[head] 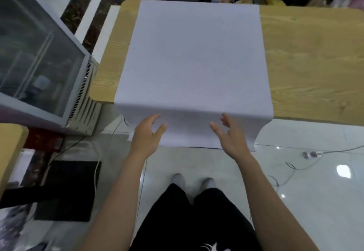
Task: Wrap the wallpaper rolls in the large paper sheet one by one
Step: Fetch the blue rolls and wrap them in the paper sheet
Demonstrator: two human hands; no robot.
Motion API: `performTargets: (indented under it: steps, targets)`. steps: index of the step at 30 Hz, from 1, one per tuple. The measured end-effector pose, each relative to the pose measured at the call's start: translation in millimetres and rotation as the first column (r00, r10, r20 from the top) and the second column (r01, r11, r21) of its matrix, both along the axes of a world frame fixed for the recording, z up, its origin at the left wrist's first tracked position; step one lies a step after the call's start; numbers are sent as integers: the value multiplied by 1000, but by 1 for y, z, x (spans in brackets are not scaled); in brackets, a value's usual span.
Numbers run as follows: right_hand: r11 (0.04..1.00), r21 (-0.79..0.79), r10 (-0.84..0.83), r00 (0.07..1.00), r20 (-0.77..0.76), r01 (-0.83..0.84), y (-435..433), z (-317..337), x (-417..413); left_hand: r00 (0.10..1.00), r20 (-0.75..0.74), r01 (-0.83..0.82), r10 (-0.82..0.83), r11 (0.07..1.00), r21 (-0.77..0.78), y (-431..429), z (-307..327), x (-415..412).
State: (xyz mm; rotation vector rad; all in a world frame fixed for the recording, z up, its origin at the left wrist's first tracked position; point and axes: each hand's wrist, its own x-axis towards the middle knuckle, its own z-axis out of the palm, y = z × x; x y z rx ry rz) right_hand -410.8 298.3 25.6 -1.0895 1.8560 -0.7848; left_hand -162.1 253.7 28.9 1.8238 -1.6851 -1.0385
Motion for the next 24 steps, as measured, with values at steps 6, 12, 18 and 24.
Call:
performTargets:
  steps: [6, 12, 18, 24]
  targets:
    - [993, 99, 72, 997, -31, -69, 6, -41, 9, 972, 142, 183, -187, 982, 39, 3, -46, -1]
    - [929, 231, 335, 921, -197, -289, 0, -115, 15, 940, 190, 284, -284, 958, 32, 3, -118, -13]
    - [853, 361, 513, 735, -443, -378, -7, -193, 17, 914, 228, 343, -335, 939, 3, -1, -180, -15]
    - [875, 285, 483, 714, -507, -391, -14, -238, 15, 897, 246, 390, -368, 920, -45, -13, -222, -15]
